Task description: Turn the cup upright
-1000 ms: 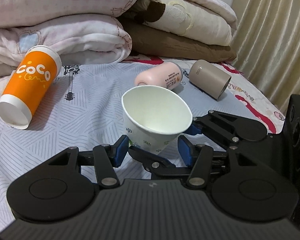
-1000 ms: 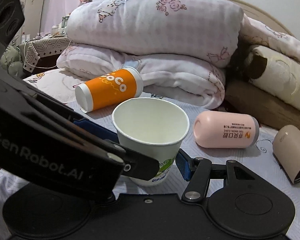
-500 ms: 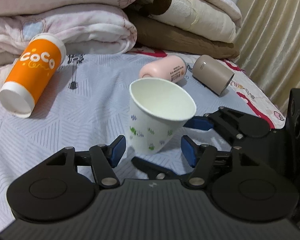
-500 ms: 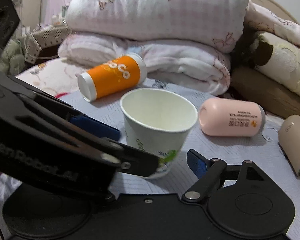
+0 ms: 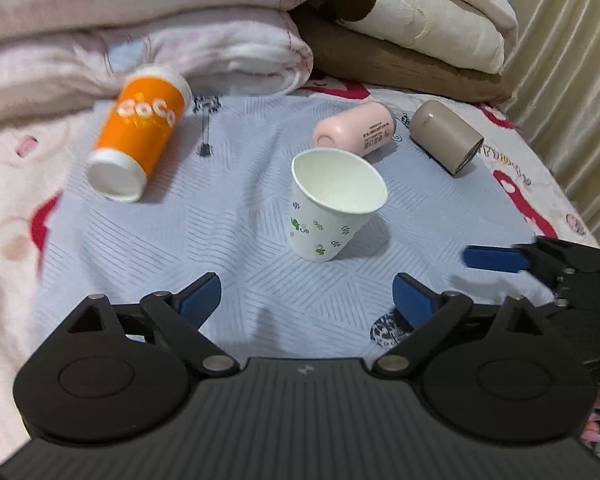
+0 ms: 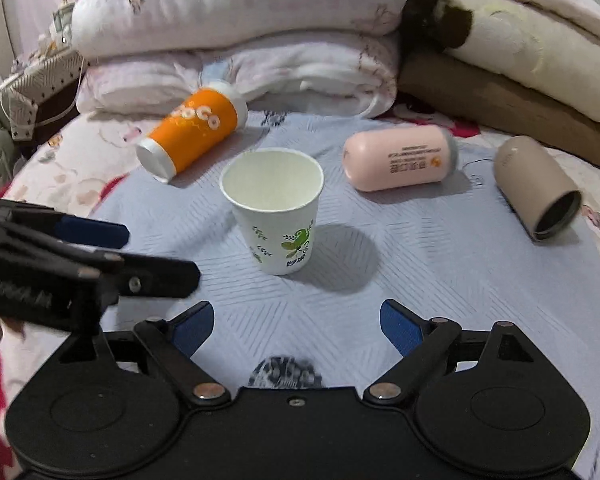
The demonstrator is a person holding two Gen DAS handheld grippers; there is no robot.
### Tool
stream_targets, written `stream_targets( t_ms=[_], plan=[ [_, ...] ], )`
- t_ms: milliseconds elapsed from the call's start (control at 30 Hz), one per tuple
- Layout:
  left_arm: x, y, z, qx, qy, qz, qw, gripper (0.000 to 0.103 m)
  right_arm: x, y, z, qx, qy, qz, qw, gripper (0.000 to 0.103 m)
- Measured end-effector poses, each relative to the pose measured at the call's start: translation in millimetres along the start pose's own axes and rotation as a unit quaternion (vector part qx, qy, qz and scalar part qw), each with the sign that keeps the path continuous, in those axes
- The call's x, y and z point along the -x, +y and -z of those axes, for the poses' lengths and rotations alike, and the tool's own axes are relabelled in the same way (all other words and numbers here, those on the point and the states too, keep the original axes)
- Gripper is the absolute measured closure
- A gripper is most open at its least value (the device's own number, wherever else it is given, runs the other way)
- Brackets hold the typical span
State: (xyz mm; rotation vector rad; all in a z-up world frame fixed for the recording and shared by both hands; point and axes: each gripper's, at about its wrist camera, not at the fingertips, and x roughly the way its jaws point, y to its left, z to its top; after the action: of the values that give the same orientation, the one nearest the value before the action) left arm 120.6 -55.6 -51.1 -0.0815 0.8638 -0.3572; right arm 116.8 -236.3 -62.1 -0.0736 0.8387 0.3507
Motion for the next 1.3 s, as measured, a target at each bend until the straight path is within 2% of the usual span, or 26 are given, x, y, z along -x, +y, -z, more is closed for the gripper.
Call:
stream_targets(
  t_ms=[200,233,333,467,567,733,933,1033,1300],
  plan=[
    [37.9,-14.7,-6.0,-0.005,0.019,-0.033,0.9993,0.006,53.4,-6.7,6.6,-0.046,-0.034,0.014,0.998,0.010],
    [45.8,-16.7,-5.5,-0.003,0.018,-0.041,0.9990,0.003,60.2,-7.4,6.0,-0.050,-0.040,0.013,0.998,0.010],
    [74.0,-24.2,-1.7,-0.011,0.006,-0.086,0.9962,0.003,83.4,-2.4,3.7,-0.042,-0.055,0.017,0.997,0.010],
    [101.7,-28.2,1.6,-0.023,0.018,-0.116,0.9928,0.003,116.1,9.0,5.0,-0.028,-0.068,0.043,0.996,0.010],
    [120.6,-27.7,9.8,-0.023,0.017,-0.137,0.9901,0.003,141.3,15.7,9.1,-0.041,-0.077,0.049,0.995,0.010],
    [146.4,-25.4,27.4,-0.010,0.017,-0.137,0.9903,0.003,169.1,27.6,17.4,-0.047,-0.086,0.065,0.993,0.005],
    [160.6,-23.9,37.3,0.012,0.015,-0.150,0.9885,0.003,183.1,43.0,25.0,-0.050,-0.098,0.093,0.990,0.002],
    [160.9,-22.5,38.8,0.013,0.019,-0.149,0.9885,0.003,184.8,44.1,27.8,-0.064,-0.102,0.109,0.987,0.002],
    [153.3,-19.0,41.8,0.018,0.030,-0.150,0.9880,0.003,183.1,40.0,30.8,-0.090,-0.084,0.112,0.986,0.002]
  ],
)
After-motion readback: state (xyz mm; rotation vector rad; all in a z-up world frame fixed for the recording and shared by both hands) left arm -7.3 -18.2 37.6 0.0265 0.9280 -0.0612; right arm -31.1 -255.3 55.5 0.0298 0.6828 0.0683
